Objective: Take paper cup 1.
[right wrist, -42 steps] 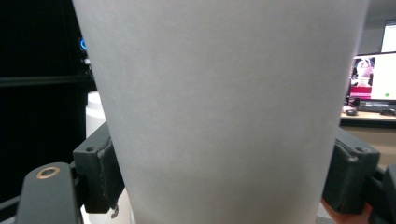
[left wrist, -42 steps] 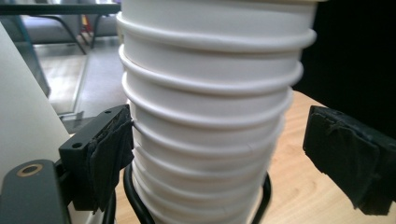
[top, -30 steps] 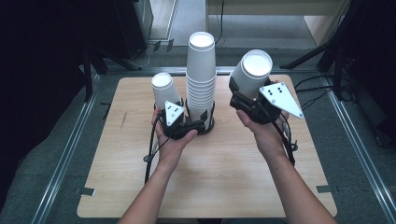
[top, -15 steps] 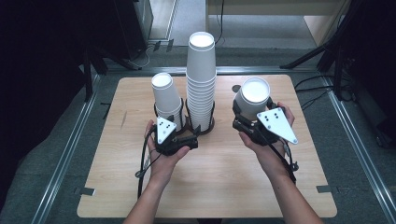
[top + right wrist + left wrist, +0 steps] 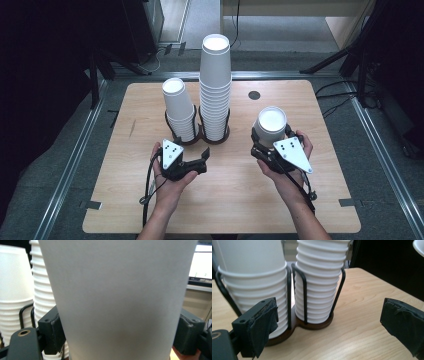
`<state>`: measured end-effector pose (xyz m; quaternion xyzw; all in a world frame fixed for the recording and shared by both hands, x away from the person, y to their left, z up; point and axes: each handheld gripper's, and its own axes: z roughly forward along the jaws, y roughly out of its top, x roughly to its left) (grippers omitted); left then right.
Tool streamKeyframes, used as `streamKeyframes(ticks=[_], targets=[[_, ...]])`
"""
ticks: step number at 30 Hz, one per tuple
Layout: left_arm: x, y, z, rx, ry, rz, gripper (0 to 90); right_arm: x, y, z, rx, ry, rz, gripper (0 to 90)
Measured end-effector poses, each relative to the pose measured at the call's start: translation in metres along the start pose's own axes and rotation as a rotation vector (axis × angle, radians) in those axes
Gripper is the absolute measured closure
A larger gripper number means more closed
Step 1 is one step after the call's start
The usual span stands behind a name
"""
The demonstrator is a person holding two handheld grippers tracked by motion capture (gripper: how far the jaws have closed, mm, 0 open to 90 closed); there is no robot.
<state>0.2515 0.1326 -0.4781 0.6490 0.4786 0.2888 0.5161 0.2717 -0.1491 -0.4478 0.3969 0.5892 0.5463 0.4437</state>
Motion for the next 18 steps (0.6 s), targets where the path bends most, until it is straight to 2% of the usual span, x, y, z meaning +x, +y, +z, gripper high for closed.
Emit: streamKeyframes(ticks=[2,5,8,9,14,18], targets=[[0.001,-0.001,-0.002,-0.001,-0.004,-0.005,1.6,0.001,-0.007,-0.003,0.008,0.004,-0.017,15.8],[0.0,-0.004,-0.005,0.002,-0.017,0.002,1.5,0.005,-0.018,-0.008,0.016,0.0,-0.071,15.7],[0.001,-0.004,-0.008,0.011,-0.029,0.015,1.6,0.008,-0.028,-0.011,0.034,0.001,-0.096,15.7],[0.001,-0.004,-0.009,0.009,-0.038,0.017,1.6,0.009,-0.03,-0.012,0.042,-0.002,-0.12,15.7],[-0.002,-0.002,-0.013,0.003,-0.054,0.015,1.6,0.008,-0.044,-0.016,0.067,-0.028,-0.181,15.7],[-0.008,-0.001,-0.013,0.003,-0.083,0.019,1.6,0.01,-0.055,-0.015,0.085,-0.047,-0.24,15.5]])
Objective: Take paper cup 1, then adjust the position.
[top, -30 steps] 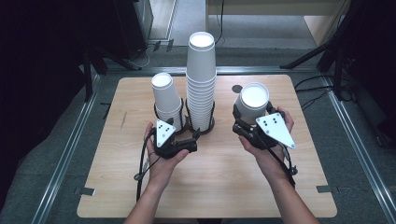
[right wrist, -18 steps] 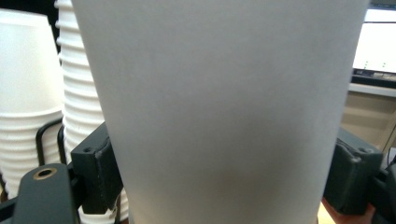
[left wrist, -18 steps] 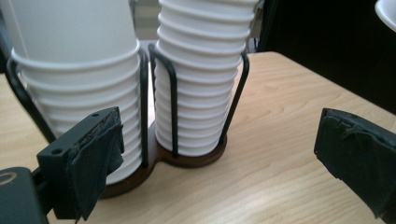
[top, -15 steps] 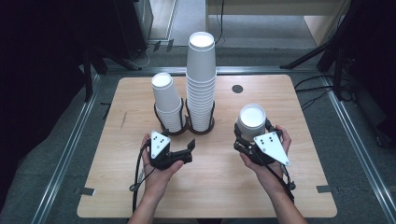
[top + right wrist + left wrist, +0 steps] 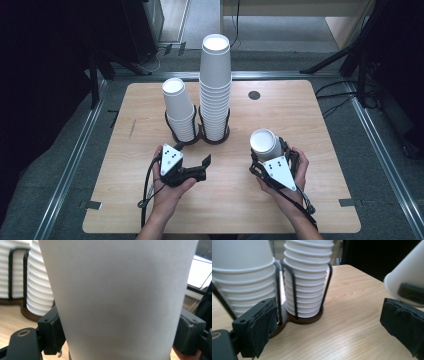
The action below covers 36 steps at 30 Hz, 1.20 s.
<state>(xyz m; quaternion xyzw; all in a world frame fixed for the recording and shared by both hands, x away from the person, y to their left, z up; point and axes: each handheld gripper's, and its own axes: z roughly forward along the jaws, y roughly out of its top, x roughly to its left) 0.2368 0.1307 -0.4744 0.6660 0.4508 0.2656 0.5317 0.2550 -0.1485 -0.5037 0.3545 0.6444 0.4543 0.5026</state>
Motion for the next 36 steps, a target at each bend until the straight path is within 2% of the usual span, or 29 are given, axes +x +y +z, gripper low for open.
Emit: streamKeyframes(ticks=[9,12,19,23,30,36], targets=[[-0.01,0.007,-0.002,-0.008,-0.075,-0.016,1.6,0.017,-0.011,0.003,0.008,-0.049,-0.19,15.4],[-0.012,0.008,-0.002,-0.006,-0.087,-0.016,1.6,0.021,-0.013,0.003,0.009,-0.054,-0.219,15.4],[-0.015,0.014,-0.005,-0.005,-0.132,-0.045,1.7,0.03,-0.014,0.002,-0.004,-0.053,-0.286,15.3],[-0.018,0.017,-0.006,0.002,-0.15,-0.041,1.7,0.037,-0.015,0.001,-0.008,-0.051,-0.324,15.3],[-0.026,0.022,-0.008,0.011,-0.215,-0.063,1.7,0.047,-0.016,0.0,-0.02,-0.055,-0.397,15.4],[-0.037,0.023,-0.006,0.04,-0.258,-0.066,1.7,0.056,-0.015,-0.003,-0.032,-0.044,-0.434,15.4]])
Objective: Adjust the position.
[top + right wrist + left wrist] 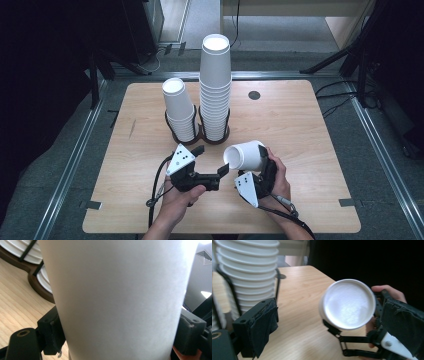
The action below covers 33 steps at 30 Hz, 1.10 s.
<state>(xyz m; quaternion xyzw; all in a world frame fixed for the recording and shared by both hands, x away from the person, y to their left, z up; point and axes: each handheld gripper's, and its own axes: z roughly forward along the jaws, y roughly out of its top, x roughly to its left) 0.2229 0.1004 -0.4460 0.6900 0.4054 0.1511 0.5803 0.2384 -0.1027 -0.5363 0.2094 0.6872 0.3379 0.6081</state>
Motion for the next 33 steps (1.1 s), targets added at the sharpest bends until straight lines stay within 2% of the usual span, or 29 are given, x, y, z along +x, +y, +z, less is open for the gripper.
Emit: streamKeyframes(ticks=[7,10,15,17,24,30,33], targets=[[-0.005,0.003,0.004,0.065,-0.048,-0.026,1.7,0.004,0.008,-0.005,-0.041,0.007,-0.016,15.5],[-0.006,0.004,0.006,0.084,-0.049,-0.048,1.7,0.007,0.012,-0.008,-0.057,0.012,-0.019,15.5],[-0.007,0.001,0.012,0.122,-0.066,-0.05,1.7,0.011,0.016,-0.01,-0.074,0.025,-0.03,15.5],[-0.007,0.0,0.014,0.133,-0.06,-0.051,1.7,0.012,0.017,-0.011,-0.076,0.028,-0.032,15.5],[-0.007,-0.001,0.016,0.14,-0.059,-0.071,1.8,0.016,0.018,-0.013,-0.09,0.038,-0.04,15.5],[-0.007,-0.002,0.018,0.154,-0.066,-0.086,6.3,0.019,0.02,-0.015,-0.105,0.044,-0.051,15.5],[-0.006,-0.002,0.019,0.162,-0.072,-0.107,6.5,0.02,0.02,-0.015,-0.109,0.045,-0.052,15.5]])
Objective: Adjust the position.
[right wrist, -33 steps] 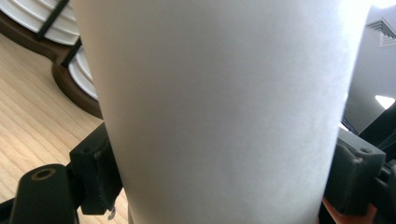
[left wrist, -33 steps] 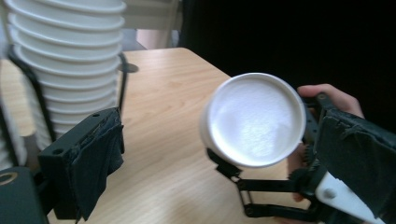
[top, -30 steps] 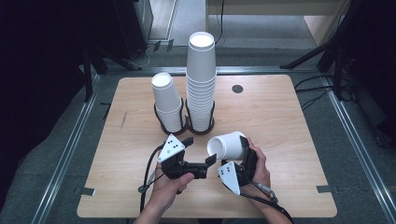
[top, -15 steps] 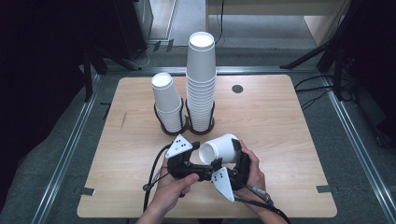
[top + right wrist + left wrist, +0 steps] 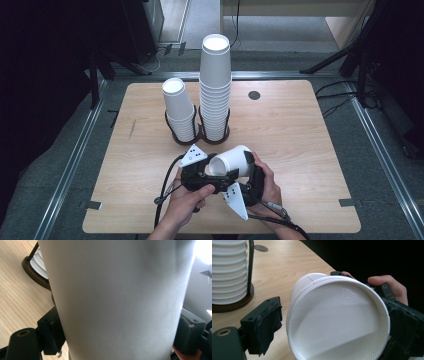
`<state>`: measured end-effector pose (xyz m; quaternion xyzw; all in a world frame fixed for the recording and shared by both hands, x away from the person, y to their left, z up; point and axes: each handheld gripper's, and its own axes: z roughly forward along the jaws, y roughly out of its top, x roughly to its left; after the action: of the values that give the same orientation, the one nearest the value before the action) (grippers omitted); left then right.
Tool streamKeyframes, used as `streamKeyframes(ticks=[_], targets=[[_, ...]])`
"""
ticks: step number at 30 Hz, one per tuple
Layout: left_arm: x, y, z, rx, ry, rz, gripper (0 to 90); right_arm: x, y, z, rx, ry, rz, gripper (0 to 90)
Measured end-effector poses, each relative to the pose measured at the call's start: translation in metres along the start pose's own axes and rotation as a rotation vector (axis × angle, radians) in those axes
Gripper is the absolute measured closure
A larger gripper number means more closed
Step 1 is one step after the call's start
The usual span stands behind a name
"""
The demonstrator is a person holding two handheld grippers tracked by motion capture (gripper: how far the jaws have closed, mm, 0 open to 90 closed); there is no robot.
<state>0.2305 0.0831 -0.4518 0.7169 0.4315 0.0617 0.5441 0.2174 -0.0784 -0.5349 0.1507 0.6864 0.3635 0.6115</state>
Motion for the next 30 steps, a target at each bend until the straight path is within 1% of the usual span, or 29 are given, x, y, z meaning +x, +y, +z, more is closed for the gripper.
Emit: streamKeyframes(ticks=[1,2,3,6,7,9,10,12,14,16,17,18,20,21,22,23,25,27,29,30], targets=[[0.0004,0.0001,-0.0001,0.002,0.01,-0.005,8.0,0.0001,0.0001,-0.0001,0.0,0.0,0.001,15.4],[0.0005,0.0001,0.0,0.003,0.018,-0.013,12.3,0.0002,0.0001,-0.0001,-0.001,0.0,0.001,15.5],[0.001,0.0,0.0002,0.005,0.016,-0.017,13.4,0.0003,0.0002,-0.0002,-0.002,-0.001,0.001,15.4],[0.0012,-0.0005,0.0015,0.013,0.016,-0.022,14.3,0.0007,0.0008,-0.0006,-0.01,-0.002,-0.009,15.4],[0.0012,-0.0006,0.0019,0.018,0.014,-0.023,14.5,0.0014,0.0009,-0.0009,-0.008,-0.001,-0.006,15.4],[0.0003,-0.001,0.0026,0.025,0.015,-0.019,17.2,0.0023,0.0011,-0.0011,-0.012,-0.002,-0.006,15.3],[-0.0001,-0.0012,0.0029,0.024,0.018,-0.017,17.9,0.0019,0.001,-0.0011,-0.011,-0.001,-0.017,15.3],[0.0002,-0.0012,0.003,0.023,0.017,-0.016,18.3,0.0018,0.0006,-0.0007,-0.014,0.001,-0.011,15.2],[0.0003,-0.0011,0.0031,0.027,0.02,-0.018,18.8,0.0011,-0.0003,-0.0008,-0.009,-0.003,-0.033,14.8],[-0.0003,-0.0013,0.003,0.031,0.022,-0.009,19.4,0.0021,-0.0011,-0.001,-0.007,-0.008,-0.029,14.1],[-0.0004,-0.0013,0.003,0.033,0.022,-0.01,19.6,0.0035,-0.0012,-0.0008,-0.01,-0.004,-0.021,13.8],[-0.0003,-0.0012,0.0026,0.034,0.023,-0.011,19.8,0.0036,-0.0012,-0.0004,-0.015,-0.005,-0.026,13.4],[-0.0006,-0.001,0.0018,0.03,0.024,-0.015,20.5,0.004,-0.0011,-0.0006,-0.015,-0.011,-0.025,12.6],[-0.0001,-0.0007,0.0013,0.03,0.021,-0.018,20.8,0.004,-0.001,-0.0007,-0.017,-0.01,-0.023,12.2],[0.0005,-0.0006,0.0009,0.028,0.017,-0.022,21.0,0.0021,-0.0009,-0.001,-0.017,-0.01,-0.034,11.9],[0.0011,-0.0003,0.0005,0.027,0.013,-0.027,21.3,0.0024,-0.0006,-0.001,-0.024,-0.01,-0.025,11.5],[0.002,0.0001,-0.0001,0.026,0.01,-0.034,21.7,0.0022,-0.0006,-0.0013,-0.029,-0.006,-0.031,10.6],[0.002,0.0,-0.0006,0.023,0.014,-0.032,22.1,0.0015,-0.0005,-0.0011,-0.022,0.008,-0.043,8.8],[0.0016,0.0,-0.0007,0.024,0.016,-0.025,22.4,0.0021,-0.0008,-0.0009,-0.018,0.016,-0.046,1.4],[0.0016,-0.0001,-0.0007,0.024,0.014,-0.024,22.5,0.0029,-0.001,-0.0008,-0.021,0.007,-0.045,0.0]])
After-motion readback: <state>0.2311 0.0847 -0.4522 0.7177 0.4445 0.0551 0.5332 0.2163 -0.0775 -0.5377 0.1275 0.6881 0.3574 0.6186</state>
